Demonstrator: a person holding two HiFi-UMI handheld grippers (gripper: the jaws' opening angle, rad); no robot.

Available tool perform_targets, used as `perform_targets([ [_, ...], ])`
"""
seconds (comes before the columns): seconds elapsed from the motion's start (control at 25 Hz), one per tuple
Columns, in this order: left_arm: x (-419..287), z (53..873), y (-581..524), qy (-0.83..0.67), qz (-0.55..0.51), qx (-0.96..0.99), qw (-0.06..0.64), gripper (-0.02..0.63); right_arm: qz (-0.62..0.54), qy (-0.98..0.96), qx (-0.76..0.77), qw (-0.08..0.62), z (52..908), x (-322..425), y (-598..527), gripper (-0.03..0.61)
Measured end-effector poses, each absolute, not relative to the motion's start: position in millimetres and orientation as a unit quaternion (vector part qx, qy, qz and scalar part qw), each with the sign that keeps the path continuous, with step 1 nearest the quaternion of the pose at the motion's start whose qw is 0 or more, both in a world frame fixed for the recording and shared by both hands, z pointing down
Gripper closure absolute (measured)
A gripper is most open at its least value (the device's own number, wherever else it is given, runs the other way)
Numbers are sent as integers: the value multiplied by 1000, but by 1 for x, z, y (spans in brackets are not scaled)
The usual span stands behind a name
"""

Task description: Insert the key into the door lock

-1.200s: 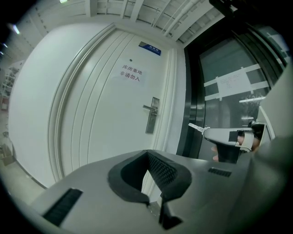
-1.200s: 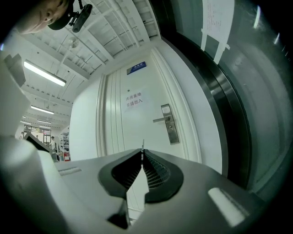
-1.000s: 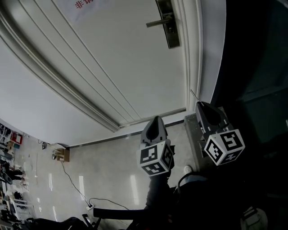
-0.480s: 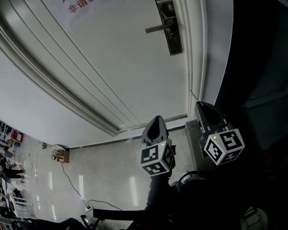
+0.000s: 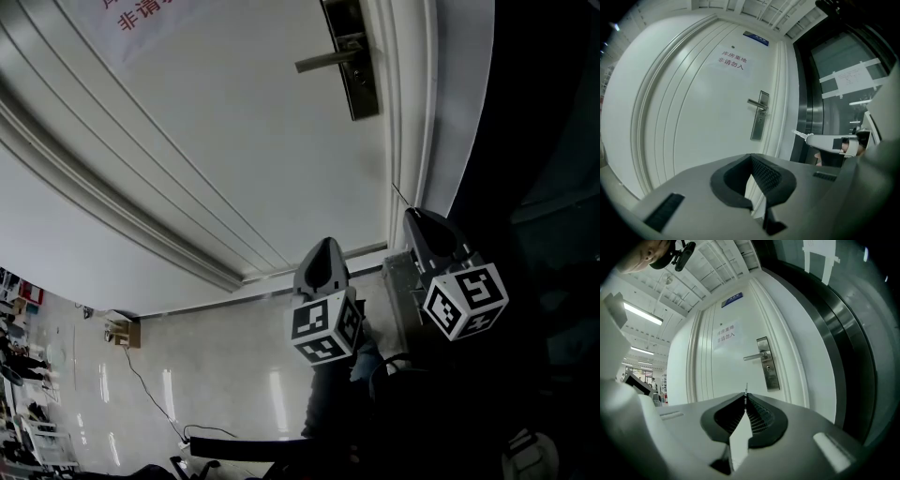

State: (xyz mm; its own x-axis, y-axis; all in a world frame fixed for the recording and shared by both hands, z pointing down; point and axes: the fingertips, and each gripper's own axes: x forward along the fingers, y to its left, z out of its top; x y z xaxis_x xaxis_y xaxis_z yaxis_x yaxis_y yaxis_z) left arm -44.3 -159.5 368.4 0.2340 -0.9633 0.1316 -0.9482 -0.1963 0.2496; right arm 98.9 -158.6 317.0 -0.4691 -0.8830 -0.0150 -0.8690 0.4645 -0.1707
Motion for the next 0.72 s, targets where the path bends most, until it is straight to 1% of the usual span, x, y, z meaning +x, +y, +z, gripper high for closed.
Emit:
perform_targets([
  [0.24, -51, 354, -216, -603, -33, 788, 122, 612, -53, 849, -523, 53, 310, 88, -211, 566],
  [0.48, -61, 347, -271, -585, -28, 802, 119, 612, -37, 837, -543, 53, 299, 80, -265, 566],
  [0.72, -67, 347, -316, -567, -22, 815, 120, 612, -15, 822, -569, 29, 298, 80, -309, 565],
])
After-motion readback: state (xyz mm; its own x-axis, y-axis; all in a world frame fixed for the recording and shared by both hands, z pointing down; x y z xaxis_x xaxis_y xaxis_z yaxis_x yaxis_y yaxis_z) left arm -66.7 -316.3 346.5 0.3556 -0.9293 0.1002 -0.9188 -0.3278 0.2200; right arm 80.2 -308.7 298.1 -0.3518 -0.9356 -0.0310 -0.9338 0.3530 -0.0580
